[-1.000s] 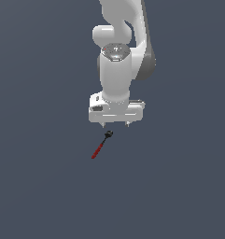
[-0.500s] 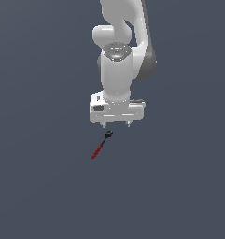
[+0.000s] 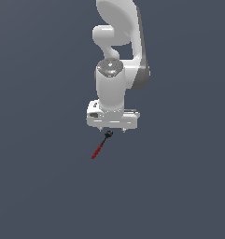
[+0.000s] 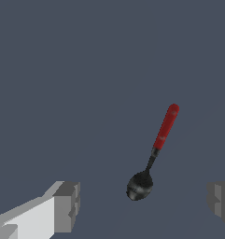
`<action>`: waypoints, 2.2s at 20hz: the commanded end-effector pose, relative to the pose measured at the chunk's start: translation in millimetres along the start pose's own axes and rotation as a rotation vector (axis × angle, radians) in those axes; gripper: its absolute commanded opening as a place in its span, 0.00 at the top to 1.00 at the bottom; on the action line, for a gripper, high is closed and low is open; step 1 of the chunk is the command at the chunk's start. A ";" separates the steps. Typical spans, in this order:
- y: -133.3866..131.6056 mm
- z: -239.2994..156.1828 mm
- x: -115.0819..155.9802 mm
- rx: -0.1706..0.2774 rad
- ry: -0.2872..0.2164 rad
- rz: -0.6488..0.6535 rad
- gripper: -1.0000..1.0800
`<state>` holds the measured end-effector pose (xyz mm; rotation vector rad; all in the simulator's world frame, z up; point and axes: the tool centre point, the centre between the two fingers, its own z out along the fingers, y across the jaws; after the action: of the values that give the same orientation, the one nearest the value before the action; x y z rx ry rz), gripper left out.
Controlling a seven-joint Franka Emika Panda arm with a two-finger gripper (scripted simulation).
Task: Pick up the object and move it to a goal position.
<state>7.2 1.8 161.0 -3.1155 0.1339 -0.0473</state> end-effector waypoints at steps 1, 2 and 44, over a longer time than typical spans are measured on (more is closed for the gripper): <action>7.9 16.8 -0.6 -0.002 -0.006 0.060 0.04; 11.6 24.5 -0.9 -0.003 -0.008 0.088 0.04; 51.8 149.0 -12.7 -0.029 -0.025 0.363 1.00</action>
<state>-5.4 -46.7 10.8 -3.0626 0.7022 0.0001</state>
